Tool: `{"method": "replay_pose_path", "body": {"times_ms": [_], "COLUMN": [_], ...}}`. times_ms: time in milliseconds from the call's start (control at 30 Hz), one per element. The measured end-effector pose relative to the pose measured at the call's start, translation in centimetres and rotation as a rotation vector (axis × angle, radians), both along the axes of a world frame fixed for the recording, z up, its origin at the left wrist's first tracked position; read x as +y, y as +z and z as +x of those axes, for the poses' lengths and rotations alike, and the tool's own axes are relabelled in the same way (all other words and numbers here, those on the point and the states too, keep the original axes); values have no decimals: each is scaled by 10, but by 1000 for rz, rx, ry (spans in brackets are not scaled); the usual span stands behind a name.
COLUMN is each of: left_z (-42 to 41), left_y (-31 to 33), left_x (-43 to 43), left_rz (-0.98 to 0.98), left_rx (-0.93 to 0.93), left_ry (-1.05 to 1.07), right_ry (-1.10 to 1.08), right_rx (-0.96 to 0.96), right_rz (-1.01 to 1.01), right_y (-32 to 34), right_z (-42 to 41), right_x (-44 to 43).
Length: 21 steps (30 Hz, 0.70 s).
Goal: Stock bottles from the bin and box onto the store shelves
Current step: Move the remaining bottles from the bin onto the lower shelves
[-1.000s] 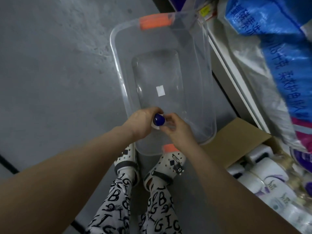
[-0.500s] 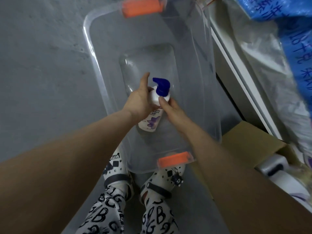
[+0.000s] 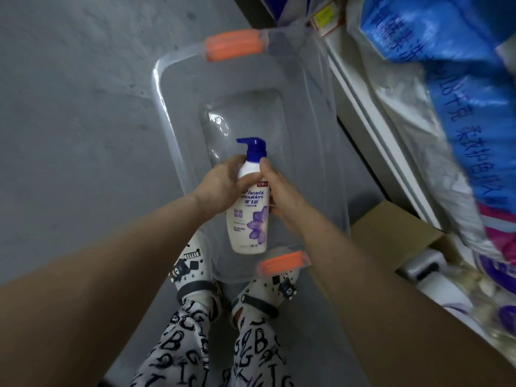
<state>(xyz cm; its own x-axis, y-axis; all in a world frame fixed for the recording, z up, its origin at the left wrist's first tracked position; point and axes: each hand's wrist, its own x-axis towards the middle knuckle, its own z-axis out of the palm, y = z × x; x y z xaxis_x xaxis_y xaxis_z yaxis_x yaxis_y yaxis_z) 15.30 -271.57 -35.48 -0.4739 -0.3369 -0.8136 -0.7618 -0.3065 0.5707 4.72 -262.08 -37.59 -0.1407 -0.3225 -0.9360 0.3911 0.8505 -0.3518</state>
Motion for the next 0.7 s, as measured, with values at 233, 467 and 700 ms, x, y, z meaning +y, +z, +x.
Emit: {"method": "replay_pose_path", "body": {"times_ms": [233, 467, 700], "left_z": [5, -5, -10], "left_y": [95, 205, 330], "left_x": [-7, -15, -24], "left_rz": [190, 143, 62], "left_rx": [18, 69, 110], "left_ry": [114, 118, 173], "right_ry": [-15, -156, -146], "right_rx": [73, 9, -82], "right_rz": [35, -22, -166], "right_y": [102, 224, 354], "right_z": [-21, -29, -38], "right_x": [-11, -12, 1]}}
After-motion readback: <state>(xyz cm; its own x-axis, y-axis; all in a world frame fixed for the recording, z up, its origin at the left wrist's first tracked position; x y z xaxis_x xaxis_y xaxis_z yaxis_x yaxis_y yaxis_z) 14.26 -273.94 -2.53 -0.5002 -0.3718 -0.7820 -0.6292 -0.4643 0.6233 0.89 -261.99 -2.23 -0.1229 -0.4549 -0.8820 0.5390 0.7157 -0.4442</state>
